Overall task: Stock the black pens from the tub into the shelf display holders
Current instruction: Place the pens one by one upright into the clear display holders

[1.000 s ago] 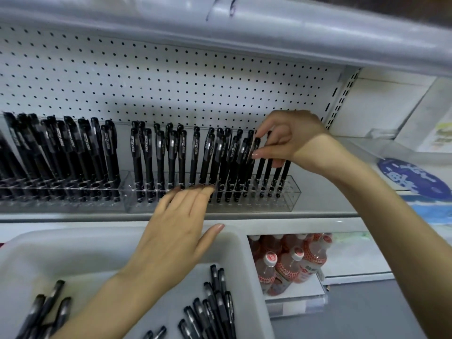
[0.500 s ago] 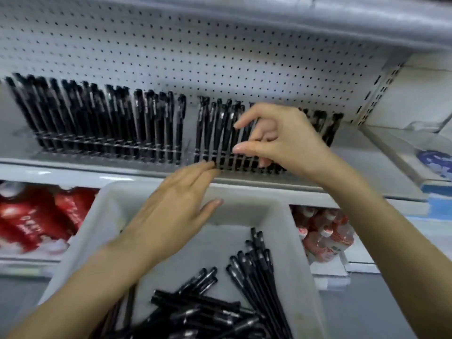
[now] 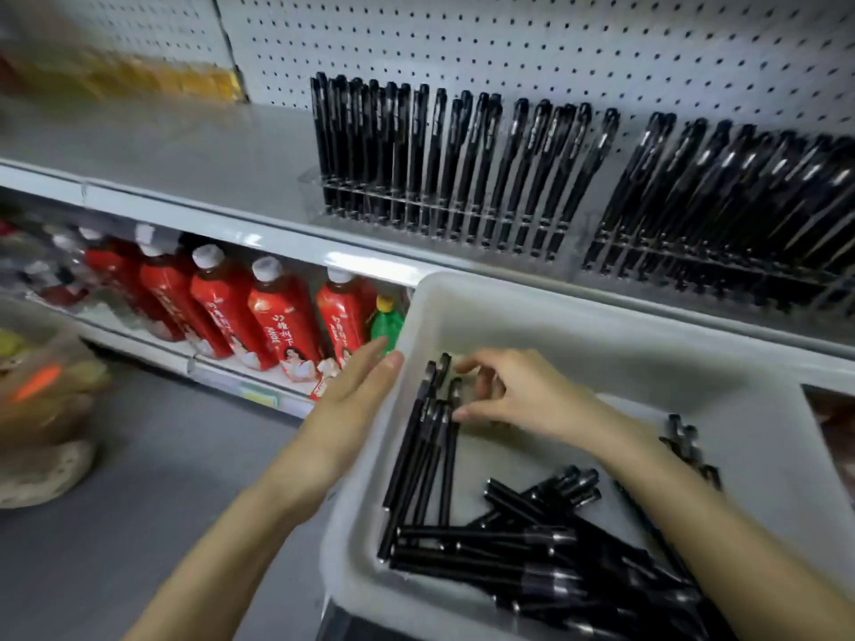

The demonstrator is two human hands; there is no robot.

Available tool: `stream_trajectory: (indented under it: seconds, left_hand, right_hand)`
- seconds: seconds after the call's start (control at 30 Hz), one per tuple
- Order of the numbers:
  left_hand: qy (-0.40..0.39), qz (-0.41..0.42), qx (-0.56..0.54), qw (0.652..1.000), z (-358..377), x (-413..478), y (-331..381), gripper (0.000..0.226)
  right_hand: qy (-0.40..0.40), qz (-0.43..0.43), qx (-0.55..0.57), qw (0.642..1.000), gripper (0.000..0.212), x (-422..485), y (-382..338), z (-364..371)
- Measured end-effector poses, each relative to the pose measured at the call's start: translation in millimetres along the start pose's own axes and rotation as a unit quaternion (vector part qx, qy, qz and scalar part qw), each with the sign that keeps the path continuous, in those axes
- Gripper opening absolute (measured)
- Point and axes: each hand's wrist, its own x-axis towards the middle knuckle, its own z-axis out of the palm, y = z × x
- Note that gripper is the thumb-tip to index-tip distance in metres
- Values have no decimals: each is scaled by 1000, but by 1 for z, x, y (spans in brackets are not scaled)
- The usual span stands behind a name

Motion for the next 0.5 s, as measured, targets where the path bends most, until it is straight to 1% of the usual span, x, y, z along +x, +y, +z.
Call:
stream_trajectory:
  seconds: [0.03, 0.07, 0.1, 0.13, 0.17, 0.23, 0.27, 0.33, 0.4, 0.5]
  left_hand:
    - [-9, 18, -14, 1000, -3, -1, -8, 22]
    - [3, 24, -30, 999, -5, 1, -16, 24]
    - [2, 15, -42, 999, -4, -1, -14, 29]
    - [-9, -13, -59, 998, 0, 0, -8, 32]
    - [-21, -32, -74, 997, 4, -1, -3, 29]
    - [-61, -34, -132, 989, 4, -11, 4, 19]
    - [-67, -26, -158, 985, 4, -16, 6, 22]
    - [-68, -10, -173, 982, 6, -15, 10, 28]
    - [-69, -4, -173, 982, 6, -12, 10, 27]
    - [-63, -7, -179, 982, 7, -12, 11, 23]
  right_hand:
    - [1, 3, 3, 1000, 55, -1, 2, 3]
    - [2, 4, 2, 1000, 56, 0, 5, 6]
    - [3, 6, 0, 1000, 56, -1, 6, 8]
    - [6, 11, 1, 1000, 55, -1, 8, 9]
    - [12, 15, 5, 1000, 53, -1, 9, 9]
    - [17, 23, 24, 999, 45, 0, 11, 11]
    - [12, 27, 43, 999, 39, 0, 12, 13]
    - [-5, 35, 87, 996, 32, -1, 13, 19]
    - [-16, 50, 112, 992, 33, -1, 14, 25]
    - [-30, 81, 187, 979, 36, -3, 13, 29]
